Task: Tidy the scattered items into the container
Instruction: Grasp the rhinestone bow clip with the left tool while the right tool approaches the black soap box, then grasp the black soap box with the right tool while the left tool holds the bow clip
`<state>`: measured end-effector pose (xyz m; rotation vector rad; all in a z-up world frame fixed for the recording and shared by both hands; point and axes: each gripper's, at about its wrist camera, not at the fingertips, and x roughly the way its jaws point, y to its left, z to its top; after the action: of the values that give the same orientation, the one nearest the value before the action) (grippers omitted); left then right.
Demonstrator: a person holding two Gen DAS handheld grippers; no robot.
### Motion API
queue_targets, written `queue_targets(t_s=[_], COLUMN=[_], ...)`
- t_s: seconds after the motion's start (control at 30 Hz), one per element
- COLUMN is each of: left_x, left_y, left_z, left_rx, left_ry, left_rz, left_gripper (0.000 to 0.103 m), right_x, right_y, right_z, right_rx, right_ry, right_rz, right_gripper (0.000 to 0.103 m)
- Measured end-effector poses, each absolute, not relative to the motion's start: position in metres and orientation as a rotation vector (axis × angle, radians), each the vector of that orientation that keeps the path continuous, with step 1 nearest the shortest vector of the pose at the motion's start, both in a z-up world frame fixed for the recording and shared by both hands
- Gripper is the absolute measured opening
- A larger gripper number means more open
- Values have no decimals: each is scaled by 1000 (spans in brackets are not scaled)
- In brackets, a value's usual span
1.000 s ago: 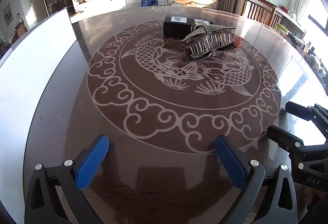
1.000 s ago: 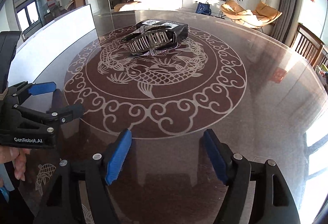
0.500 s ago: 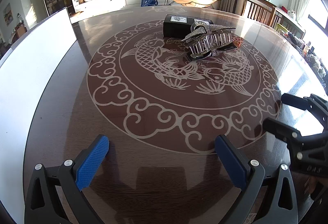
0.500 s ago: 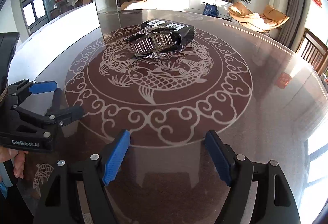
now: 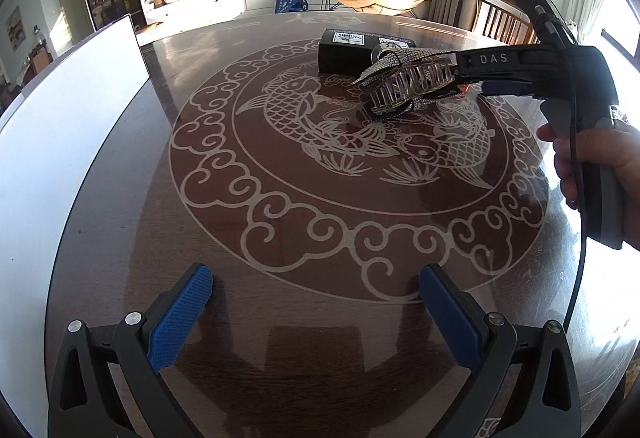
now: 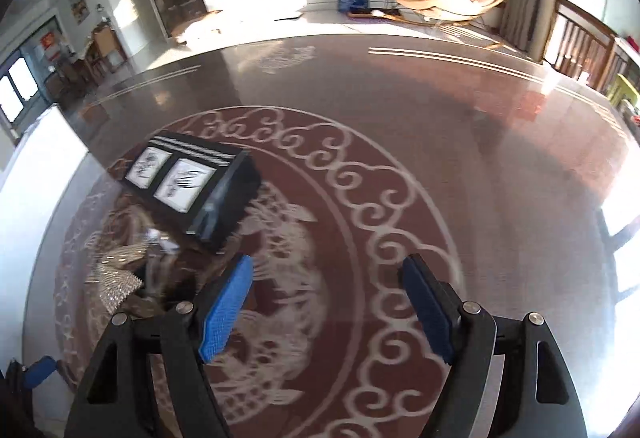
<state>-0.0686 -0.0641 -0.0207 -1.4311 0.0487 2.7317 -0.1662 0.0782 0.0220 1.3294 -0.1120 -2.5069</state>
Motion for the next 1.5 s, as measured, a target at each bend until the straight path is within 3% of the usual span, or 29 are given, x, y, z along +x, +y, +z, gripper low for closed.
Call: queue_targets(t_s=[0.1,0.27,0.6,0.73,1.0,1.07,1.1,1.23,1.4,1.5], left_x=[-68,-67,-125,-170,-218,-214,-211,-188,-120,-88], left_y=[-64,-63,-25,-3,-2,-14,-22,-47,-77,-102], left_z=[-20,-20,-19,-19,-20,-15,-14,-13,-14,-14], left_rx=[-1431,-1431,-1465,-1489,-1514,-1451,-1425,-1370,-1357,-1346], left_ry=[48,47,15,5,-52,-87,-117,-103,129,101], left_rz=[2731,2732,2763,2763,2819,2858,2860,2797,2689,2683], left_gripper=[103,103,103,103,103,77,71,71,71,71], right_x=[-143,-72,-12,-25,-39,-40,-38,-38,-36,-65], right_y=[56,32,59,74,115,117,117,110,96,79], right_z=[18,14,7,13,19,19,19,20,20,18], right_rx=[1242,1199,1147,1184,1161,1156,1156,1166,1178,1170], right_ry=[-184,94,229,174,-167,-197,-199,-143,-8,208], right_rz=[-2288,-2093,-2302,-2389,-2351,-2341,-2343,-2367,-2390,-2359], right_gripper=[78,78,77,77,77,77,77,77,78,78])
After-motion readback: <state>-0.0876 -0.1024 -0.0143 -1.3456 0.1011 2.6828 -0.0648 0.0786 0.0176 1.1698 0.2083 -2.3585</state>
